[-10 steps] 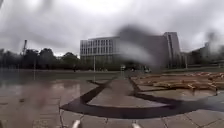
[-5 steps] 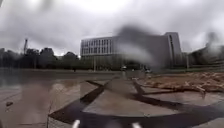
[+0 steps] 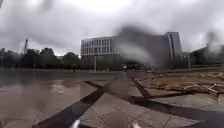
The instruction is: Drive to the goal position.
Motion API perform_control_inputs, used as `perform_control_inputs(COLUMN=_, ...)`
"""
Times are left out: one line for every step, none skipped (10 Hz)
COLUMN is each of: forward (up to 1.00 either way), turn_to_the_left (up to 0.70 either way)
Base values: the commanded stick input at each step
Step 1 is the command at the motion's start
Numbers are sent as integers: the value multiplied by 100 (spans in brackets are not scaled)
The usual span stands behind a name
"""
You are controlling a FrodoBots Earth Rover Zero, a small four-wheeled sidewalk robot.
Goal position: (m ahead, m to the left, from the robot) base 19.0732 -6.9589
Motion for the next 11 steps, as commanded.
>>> perform_control_inputs(forward=70, turn_to_the_left=0)
perform_control_inputs(forward=70, turn_to_the_left=0)
perform_control_inputs(forward=70, turn_to_the_left=0)
perform_control_inputs(forward=70, turn_to_the_left=0)
perform_control_inputs(forward=70, turn_to_the_left=0)
perform_control_inputs(forward=70, turn_to_the_left=0)
perform_control_inputs(forward=70, turn_to_the_left=0)
perform_control_inputs(forward=70, turn_to_the_left=0)
perform_control_inputs(forward=70, turn_to_the_left=0)
perform_control_inputs(forward=70, turn_to_the_left=0)
perform_control_inputs(forward=70, turn_to_the_left=0)
